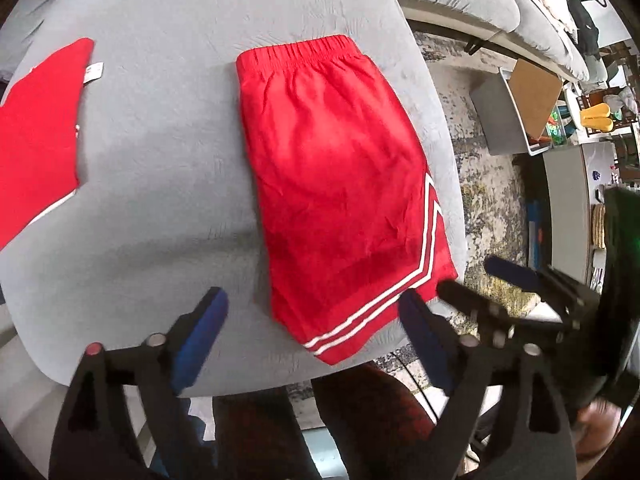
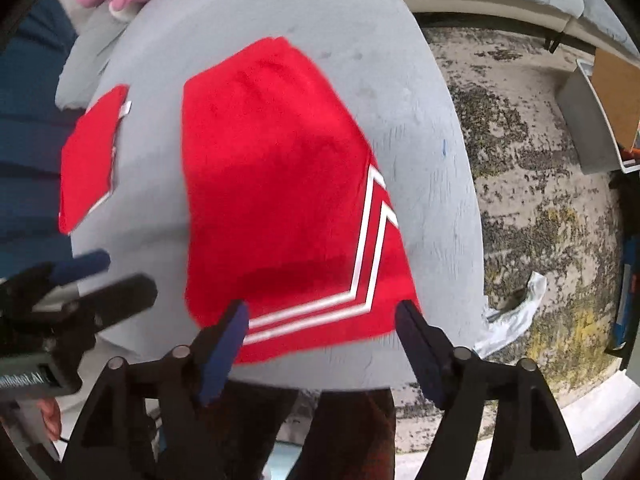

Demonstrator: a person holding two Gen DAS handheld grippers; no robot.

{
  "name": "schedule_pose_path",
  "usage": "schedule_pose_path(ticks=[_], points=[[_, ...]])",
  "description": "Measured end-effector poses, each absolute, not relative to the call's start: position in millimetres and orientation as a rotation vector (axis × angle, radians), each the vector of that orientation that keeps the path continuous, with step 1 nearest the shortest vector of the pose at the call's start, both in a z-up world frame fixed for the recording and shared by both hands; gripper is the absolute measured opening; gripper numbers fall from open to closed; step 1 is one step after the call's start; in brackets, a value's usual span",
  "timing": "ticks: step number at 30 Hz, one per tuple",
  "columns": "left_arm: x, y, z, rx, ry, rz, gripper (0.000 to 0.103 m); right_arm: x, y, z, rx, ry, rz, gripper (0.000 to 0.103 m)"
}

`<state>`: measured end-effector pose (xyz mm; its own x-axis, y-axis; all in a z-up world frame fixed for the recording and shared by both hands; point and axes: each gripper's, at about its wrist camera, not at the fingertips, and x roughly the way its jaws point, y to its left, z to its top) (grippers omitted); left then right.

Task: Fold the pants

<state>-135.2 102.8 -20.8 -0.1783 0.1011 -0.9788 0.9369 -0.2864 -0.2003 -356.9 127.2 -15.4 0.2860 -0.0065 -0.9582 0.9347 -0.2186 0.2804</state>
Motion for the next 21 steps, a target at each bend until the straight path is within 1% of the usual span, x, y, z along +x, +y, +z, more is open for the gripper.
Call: schedule_pose_path(ticks=[1,2,10,21], points=[[-133,104,-19,1.382,1.261,-1.54,0.094,-355,130,-13,1.504,0.907,-1.131,0.073],[-134,104,-17,1.371,1.27,-1.534,0.095,-354,133,-10,1.501,0.917,-1.133,0.073],[-130,107,-15,1.349,1.285,-1.474,0.096,-348,151,-2,1.498,0.97,-1.123,0.073],[-132,104,-5,1.305,1.267,-1.469,0.095,-324,160,5,1.504,0.969,-1.063,0.073]])
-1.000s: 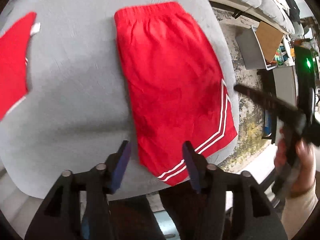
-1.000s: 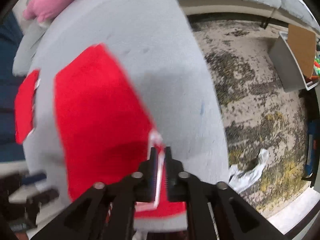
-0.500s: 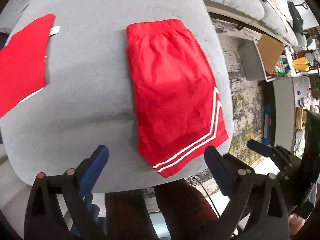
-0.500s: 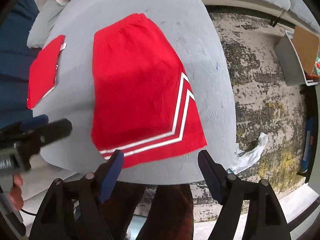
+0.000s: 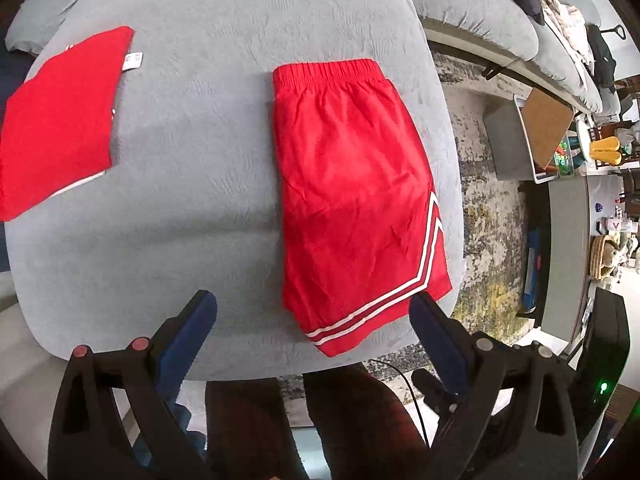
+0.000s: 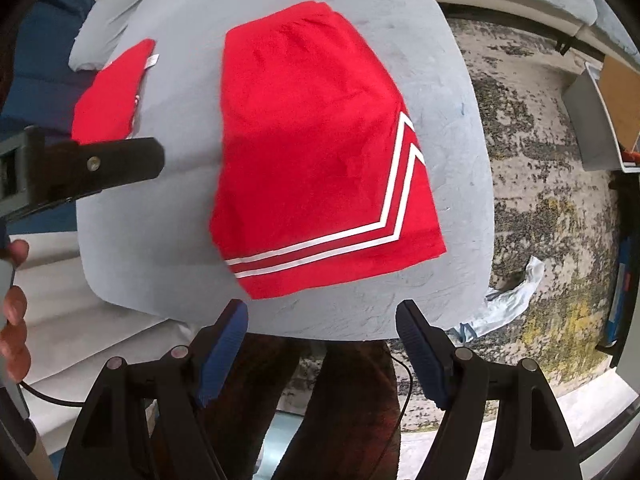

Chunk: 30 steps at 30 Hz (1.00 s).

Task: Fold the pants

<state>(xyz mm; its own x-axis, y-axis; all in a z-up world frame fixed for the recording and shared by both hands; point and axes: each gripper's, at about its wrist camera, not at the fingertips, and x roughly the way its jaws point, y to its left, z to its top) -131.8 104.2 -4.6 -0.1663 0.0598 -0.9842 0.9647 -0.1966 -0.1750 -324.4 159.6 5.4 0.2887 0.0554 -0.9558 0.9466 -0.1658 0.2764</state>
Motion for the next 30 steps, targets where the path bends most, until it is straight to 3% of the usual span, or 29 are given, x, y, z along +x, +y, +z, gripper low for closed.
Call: schedule_pose_path(ticks=[18,27,30], points=[[-126,99,-5,1.295,1.285,-1.451,0.095,-322,154,6,1.491,0.983,-1.049,0.073],[-114,75,-24,1.226,1.308,-1.46,0.086,-313,153,1,1.485,0.979,-1.032,0.073],[-108,55,-36,1.189,1.369,-1.484,0.079,-309,155,-2,1.481,0.974,-1.024,0.073]])
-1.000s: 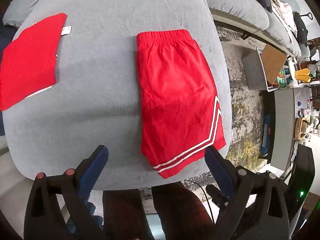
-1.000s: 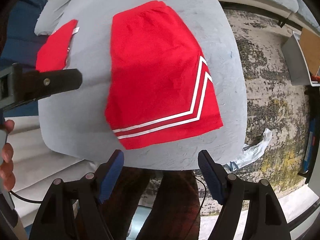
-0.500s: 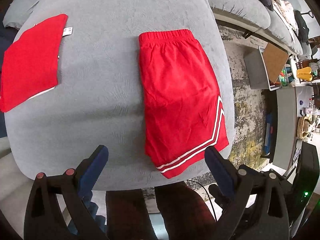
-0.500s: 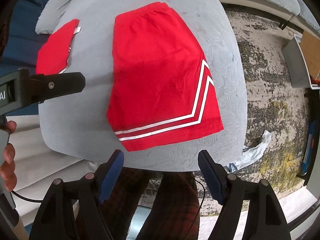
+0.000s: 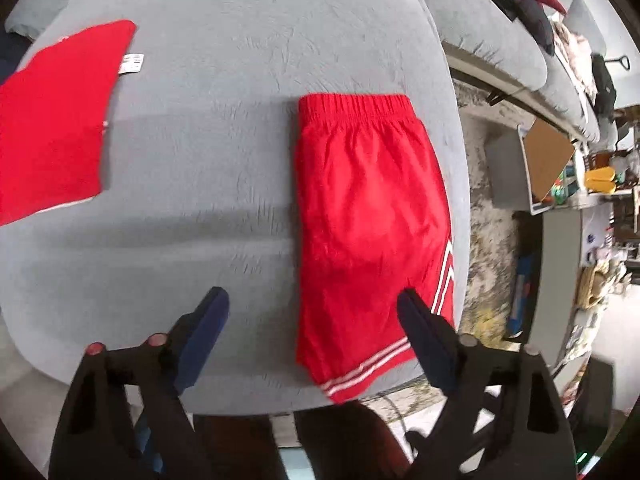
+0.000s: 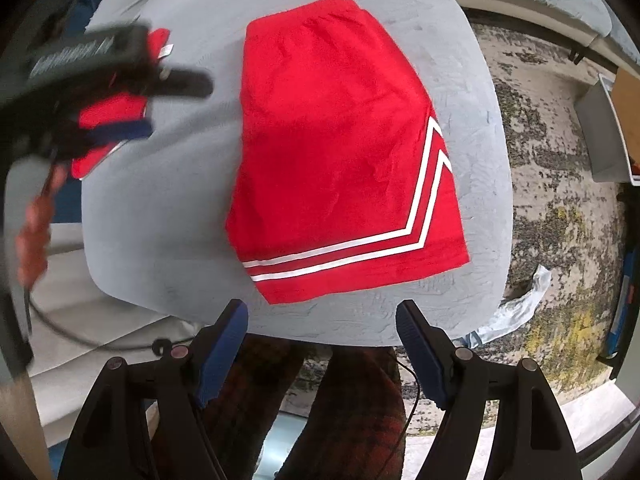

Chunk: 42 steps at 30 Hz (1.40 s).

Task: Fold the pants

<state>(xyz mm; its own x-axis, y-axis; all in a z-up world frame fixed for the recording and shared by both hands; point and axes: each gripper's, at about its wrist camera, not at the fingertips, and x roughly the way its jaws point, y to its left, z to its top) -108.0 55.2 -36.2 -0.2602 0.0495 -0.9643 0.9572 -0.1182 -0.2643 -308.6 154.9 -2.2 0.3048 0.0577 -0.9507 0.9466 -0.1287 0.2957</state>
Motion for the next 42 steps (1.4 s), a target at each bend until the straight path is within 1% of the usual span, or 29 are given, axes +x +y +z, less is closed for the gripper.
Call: schedule_pose_path(ticks=[3,4,5,9,10,11,12,13,14,26,30,31,32,36,38,39,42], points=[[-108,35,-50,1.194,1.394,-1.509,0.073,-306,158,-6,1.491,0.968,-1.017,0.073],[-109,28,-55,1.203,1.393,-1.514,0.067,-305,158,-7,1.497,0.962,-1.014,0.073],[-111,22,-61,1.216,1.399,-1.524,0.059,-304,159,-9,1.503,0.958,-1.011,0.073],[-118,4,-85,1.294,1.413,-1.533,0.042,-303,163,-11,1.513,0.952,-1.018,0.073],[-119,1,-88,1.298,1.428,-1.533,0.035,-303,163,-12,1.517,0.95,-1.019,0.073],[-119,-2,-94,1.287,1.472,-1.554,0.032,-303,164,-13,1.522,0.948,-1.019,0.073],[-120,-4,-99,1.287,1.495,-1.558,0.03,-303,165,-14,1.526,0.947,-1.023,0.073],[-120,-5,-102,1.29,1.512,-1.551,0.025,-304,165,-14,1.531,0.945,-1.026,0.073],[-120,-7,-106,1.288,1.523,-1.544,0.023,-304,166,-15,1.536,0.939,-1.026,0.073],[-139,-16,-127,1.309,1.518,-1.56,0.022,-303,171,-21,1.569,0.909,-1.039,0.073],[-149,-10,-127,1.336,1.461,-1.62,0.022,-302,172,-21,1.573,0.899,-1.041,0.073],[-151,-8,-130,1.342,1.446,-1.629,0.024,-301,171,-21,1.572,0.898,-1.042,0.073],[-150,-8,-132,1.328,1.461,-1.632,0.024,-302,171,-20,1.568,0.895,-1.045,0.073],[-128,-17,-140,1.195,1.679,-1.604,0.024,-300,169,-14,1.519,0.836,-1.069,0.073],[-124,-19,-144,1.163,1.733,-1.598,0.024,-296,168,-12,1.487,0.811,-1.074,0.073],[-124,-18,-144,1.164,1.736,-1.601,0.024,-293,167,-11,1.472,0.805,-1.074,0.073],[-137,-15,-139,1.252,1.645,-1.653,0.025,-283,167,-13,1.464,0.786,-1.05,0.073]])
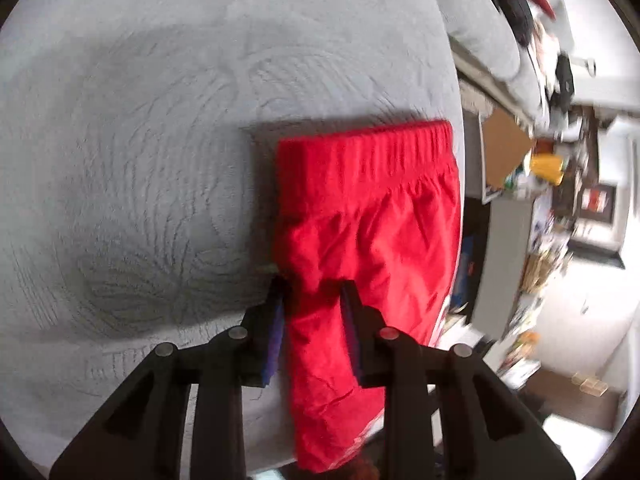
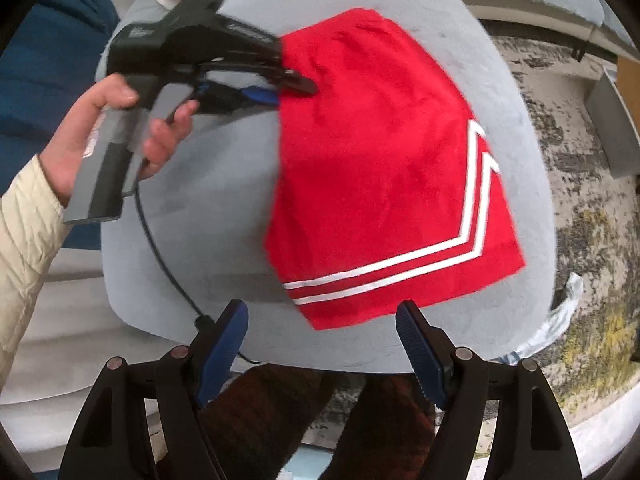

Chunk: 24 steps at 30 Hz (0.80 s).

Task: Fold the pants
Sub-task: 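Close the left tool on the leg hems of the folded shorts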

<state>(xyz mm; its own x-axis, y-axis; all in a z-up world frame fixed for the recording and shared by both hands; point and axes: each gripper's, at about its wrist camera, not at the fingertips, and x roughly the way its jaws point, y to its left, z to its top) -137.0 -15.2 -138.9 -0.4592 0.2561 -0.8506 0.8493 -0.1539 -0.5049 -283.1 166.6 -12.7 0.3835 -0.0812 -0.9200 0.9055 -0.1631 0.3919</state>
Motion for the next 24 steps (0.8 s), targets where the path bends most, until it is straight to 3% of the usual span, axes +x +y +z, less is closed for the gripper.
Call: schedule_pose_path(ticks=[1,3,4,5,8,9,11,12,15,17,24], points=[[-142,-14,-137,1.278,1.613,-1.666,0.029,-281,166,-14,1.467,0.786,-1.04,0.073],[-153,-10,-134,1.301,1.588,-1.702,0.047,-273,166,-17,1.47,0.794,-1.033,0.073],[-160,-7,-132,1.294,1.601,-1.728,0.066,-270,165,-17,1.469,0.797,-1.031,0.073],[-165,-6,-132,1.297,1.598,-1.74,0.075,-268,164,-19,1.468,0.803,-1.031,0.073],[-188,1,-129,1.414,1.462,-1.722,0.074,-264,163,-19,1.459,0.802,-1.039,0.073],[-197,5,-127,1.456,1.398,-1.704,0.071,-266,164,-20,1.459,0.806,-1.044,0.073],[-203,8,-125,1.512,1.302,-1.668,0.049,-267,166,-20,1.464,0.8,-1.049,0.073],[-201,7,-123,1.509,1.3,-1.662,0.046,-268,167,-21,1.467,0.801,-1.057,0.073],[-186,-1,-125,1.442,1.416,-1.639,0.028,-270,167,-23,1.48,0.793,-1.066,0.073],[-175,-7,-128,1.395,1.517,-1.602,0.008,-270,167,-23,1.481,0.785,-1.074,0.073],[-164,-8,-120,1.169,1.9,-1.581,0.006,-267,166,-15,1.396,0.766,-1.13,0.072]])
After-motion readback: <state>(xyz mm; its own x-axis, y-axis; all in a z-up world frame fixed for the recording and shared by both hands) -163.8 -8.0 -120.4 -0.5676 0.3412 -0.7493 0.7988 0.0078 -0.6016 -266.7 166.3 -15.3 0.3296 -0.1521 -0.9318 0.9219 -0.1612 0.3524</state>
